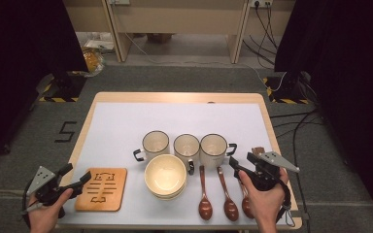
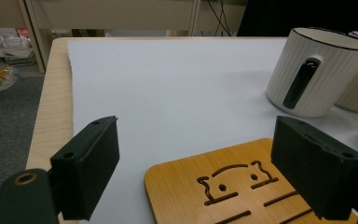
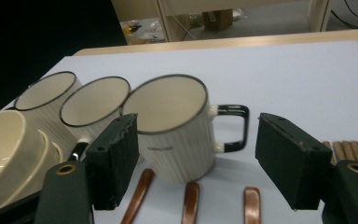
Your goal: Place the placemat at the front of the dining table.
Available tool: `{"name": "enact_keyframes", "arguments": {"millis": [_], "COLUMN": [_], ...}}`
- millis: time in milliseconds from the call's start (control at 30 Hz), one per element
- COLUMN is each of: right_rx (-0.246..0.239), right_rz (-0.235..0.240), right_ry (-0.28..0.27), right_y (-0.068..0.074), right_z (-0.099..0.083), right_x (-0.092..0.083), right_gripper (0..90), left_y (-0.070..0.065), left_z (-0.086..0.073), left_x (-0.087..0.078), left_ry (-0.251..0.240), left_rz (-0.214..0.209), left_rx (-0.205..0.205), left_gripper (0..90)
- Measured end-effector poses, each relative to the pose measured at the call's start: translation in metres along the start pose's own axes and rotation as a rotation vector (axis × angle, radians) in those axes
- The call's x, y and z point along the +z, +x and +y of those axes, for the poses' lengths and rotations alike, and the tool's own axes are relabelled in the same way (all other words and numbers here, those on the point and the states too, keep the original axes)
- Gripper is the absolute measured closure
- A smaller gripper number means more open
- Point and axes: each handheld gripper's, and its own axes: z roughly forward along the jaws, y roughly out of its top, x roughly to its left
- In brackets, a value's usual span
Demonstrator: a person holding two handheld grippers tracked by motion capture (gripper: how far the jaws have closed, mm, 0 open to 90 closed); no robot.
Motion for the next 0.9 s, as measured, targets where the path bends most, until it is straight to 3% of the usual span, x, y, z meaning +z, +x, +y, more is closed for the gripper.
{"name": "enact_keyframes", "arguments": {"millis": [200, 300, 400, 900], "right_rx": [-0.051, -0.054, -0.072, -0.152], "right_rz": [0.03, 0.049, 0.094, 0.207], "right_ry": [-0.008, -0.008, -0.003, 0.017], "right_y": [0.024, 0.032, 0.05, 0.112], "right_z": [0.004, 0.004, 0.007, 0.012], "right_x": [0.004, 0.005, 0.012, 0.035], "right_gripper": [29.3, 29.0, 28.0, 27.4], "left_y": [0.002, 0.001, 0.002, -0.002], "left_z": [0.0, 0.0, 0.0, -0.001], "left_x": [-0.003, -0.003, 0.001, 0.003], "left_ry": [0.007, 0.008, 0.013, 0.039], "left_rz": [-0.002, -0.002, -0.008, -0.018], "left_rx": [0.007, 0.009, 0.016, 0.02], "left_gripper": [14.6, 14.5, 14.6, 14.9]}}
